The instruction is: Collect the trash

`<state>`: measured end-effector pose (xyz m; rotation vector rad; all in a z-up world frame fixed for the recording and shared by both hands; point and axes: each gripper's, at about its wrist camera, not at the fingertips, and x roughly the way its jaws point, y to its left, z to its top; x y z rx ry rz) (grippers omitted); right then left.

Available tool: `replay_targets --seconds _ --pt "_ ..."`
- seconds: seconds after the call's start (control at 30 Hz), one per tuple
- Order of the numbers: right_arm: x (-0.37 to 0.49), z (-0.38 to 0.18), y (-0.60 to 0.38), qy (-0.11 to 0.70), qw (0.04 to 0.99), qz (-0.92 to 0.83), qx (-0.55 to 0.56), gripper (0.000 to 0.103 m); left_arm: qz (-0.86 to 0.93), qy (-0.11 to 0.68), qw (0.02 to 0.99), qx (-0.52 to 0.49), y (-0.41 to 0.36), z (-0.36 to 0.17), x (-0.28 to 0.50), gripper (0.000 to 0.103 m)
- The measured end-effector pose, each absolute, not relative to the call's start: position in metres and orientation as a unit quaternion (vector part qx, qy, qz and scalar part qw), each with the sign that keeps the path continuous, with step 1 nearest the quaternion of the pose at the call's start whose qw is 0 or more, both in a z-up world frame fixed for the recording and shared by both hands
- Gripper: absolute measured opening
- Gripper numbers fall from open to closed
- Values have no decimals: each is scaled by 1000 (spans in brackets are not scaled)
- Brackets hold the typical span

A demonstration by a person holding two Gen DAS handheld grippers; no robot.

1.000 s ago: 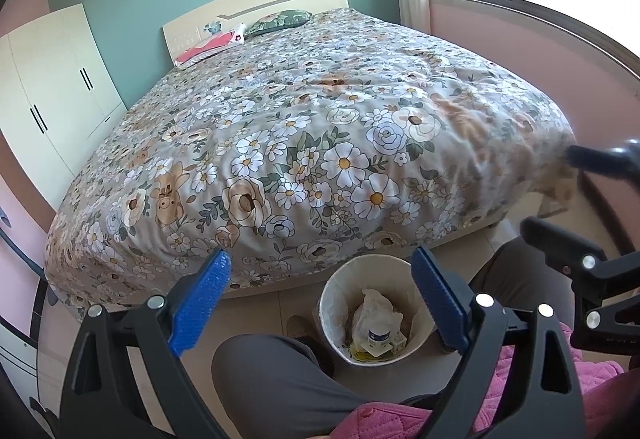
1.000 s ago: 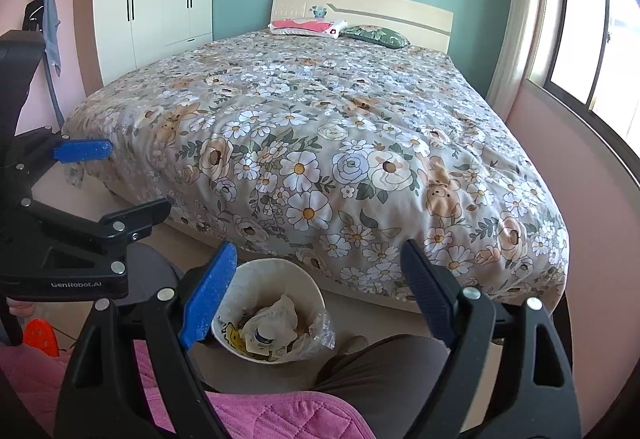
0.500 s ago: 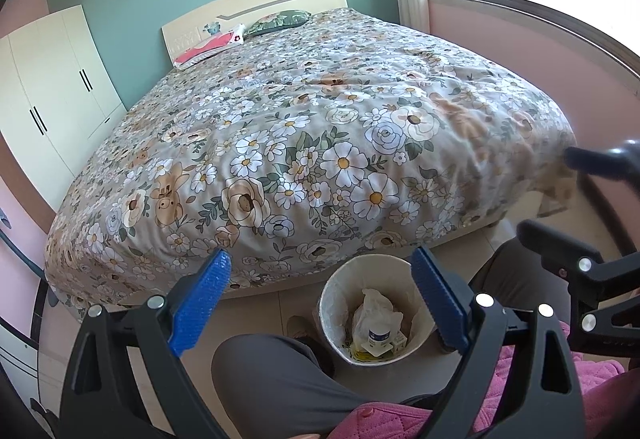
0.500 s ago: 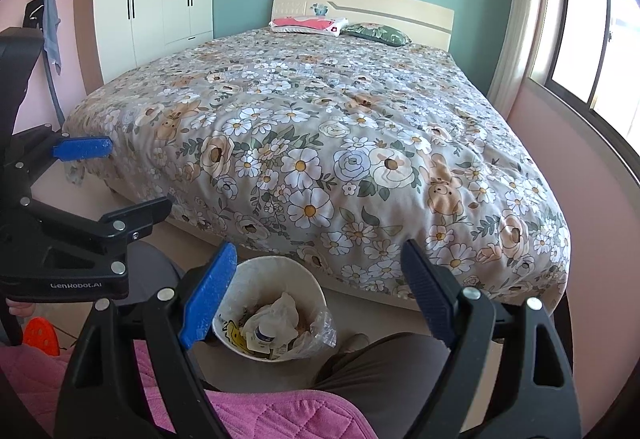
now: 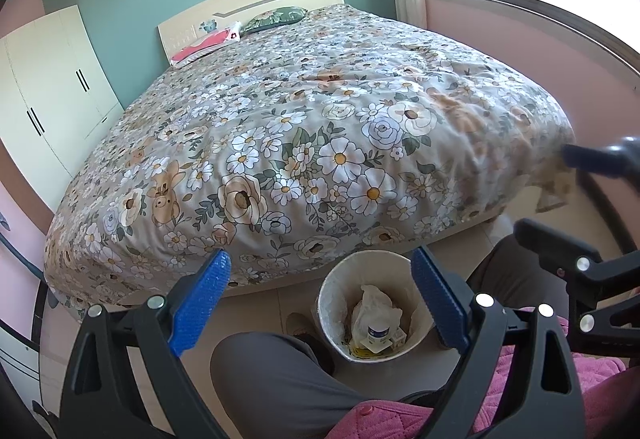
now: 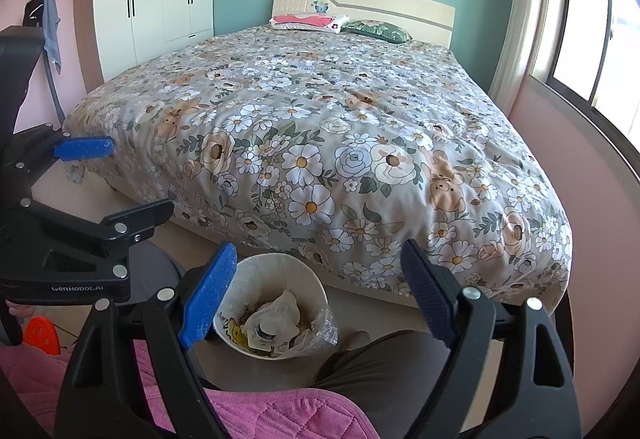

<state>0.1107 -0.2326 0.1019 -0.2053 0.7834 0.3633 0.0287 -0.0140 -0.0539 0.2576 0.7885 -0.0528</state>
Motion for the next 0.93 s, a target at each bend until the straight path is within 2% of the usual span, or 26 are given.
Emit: replay_targets --seconds 0.93 --pt "111 96 -232 390 898 184 -89 83 -45 378 917 117 -13 -52 25 93"
